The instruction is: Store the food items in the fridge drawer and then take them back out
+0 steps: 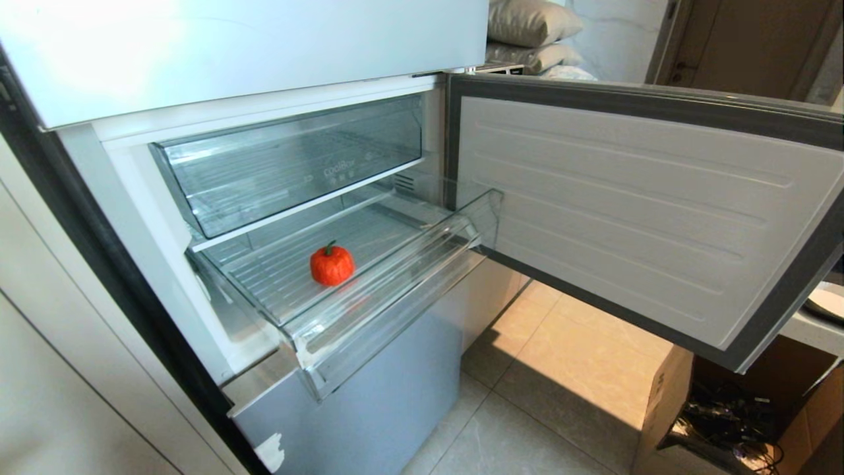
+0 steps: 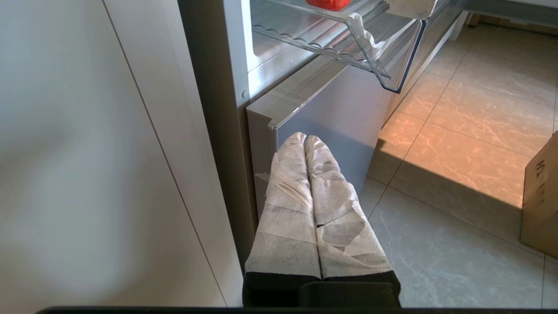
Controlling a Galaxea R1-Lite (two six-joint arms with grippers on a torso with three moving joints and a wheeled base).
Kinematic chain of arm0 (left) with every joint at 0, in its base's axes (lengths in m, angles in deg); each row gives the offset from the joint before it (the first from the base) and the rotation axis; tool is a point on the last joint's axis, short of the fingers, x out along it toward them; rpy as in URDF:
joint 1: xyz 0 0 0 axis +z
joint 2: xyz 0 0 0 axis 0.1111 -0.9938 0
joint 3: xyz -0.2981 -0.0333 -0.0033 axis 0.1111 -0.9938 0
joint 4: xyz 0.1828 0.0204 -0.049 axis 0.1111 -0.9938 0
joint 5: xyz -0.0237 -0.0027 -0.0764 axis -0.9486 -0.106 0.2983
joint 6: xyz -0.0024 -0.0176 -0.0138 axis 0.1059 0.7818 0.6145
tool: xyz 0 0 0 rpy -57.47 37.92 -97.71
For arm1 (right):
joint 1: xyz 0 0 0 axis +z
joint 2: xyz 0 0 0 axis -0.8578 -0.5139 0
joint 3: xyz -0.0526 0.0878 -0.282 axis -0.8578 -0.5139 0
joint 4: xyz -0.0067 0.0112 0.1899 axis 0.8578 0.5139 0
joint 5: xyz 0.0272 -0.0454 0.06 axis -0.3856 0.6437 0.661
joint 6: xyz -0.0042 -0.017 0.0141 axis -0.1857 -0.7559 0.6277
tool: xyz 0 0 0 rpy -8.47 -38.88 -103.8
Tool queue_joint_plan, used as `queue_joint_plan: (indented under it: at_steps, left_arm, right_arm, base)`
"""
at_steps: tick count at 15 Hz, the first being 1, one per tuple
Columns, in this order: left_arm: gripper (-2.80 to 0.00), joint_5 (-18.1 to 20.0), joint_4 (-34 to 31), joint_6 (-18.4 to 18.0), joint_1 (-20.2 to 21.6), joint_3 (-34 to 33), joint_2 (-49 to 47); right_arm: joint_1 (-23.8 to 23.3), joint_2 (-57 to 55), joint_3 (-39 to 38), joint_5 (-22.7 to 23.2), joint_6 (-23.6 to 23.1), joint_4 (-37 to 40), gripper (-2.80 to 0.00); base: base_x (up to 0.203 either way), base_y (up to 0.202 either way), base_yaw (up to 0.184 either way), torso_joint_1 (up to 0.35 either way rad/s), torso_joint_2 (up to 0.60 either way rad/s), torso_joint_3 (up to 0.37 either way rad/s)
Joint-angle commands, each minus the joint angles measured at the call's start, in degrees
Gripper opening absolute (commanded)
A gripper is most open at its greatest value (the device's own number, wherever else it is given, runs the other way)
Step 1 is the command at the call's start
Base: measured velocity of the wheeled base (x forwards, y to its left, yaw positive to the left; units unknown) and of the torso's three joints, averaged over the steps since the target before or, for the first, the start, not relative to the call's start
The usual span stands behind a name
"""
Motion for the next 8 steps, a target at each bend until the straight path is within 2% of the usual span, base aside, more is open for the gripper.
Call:
queue_joint_plan:
  at_steps: [1,5,7,8]
  left_arm:
    - [-2.80,0.0,0.0,0.0,0.0,0.0,-0.1]
    - [-2.80,0.0,0.0,0.0,0.0,0.0,0.0]
    - [-2.80,0.0,0.0,0.0,0.0,0.0,-0.1]
    - [-2.80,0.0,0.0,0.0,0.0,0.0,-0.1]
  right_arm:
    - [-0.1,13.8,-8.6,0.5,-0.1,-0.7,-2.80]
    - [1.5,39.3,-27.6,4.9,-2.6,-1.5,-2.80]
    - [7.1,48.7,-35.5,6.0,-4.0,-2.2,-2.80]
    - [13.2,52.3,-38.4,6.2,-4.4,-2.2,-2.80]
  base:
    - [0.000,0.000,0.000,0.000,0.00,0.000]
    - [0.000,0.000,0.000,0.000,0.00,0.000]
    - [0.000,0.000,0.000,0.000,0.00,0.000]
    - [0.000,0.000,0.000,0.000,0.00,0.000]
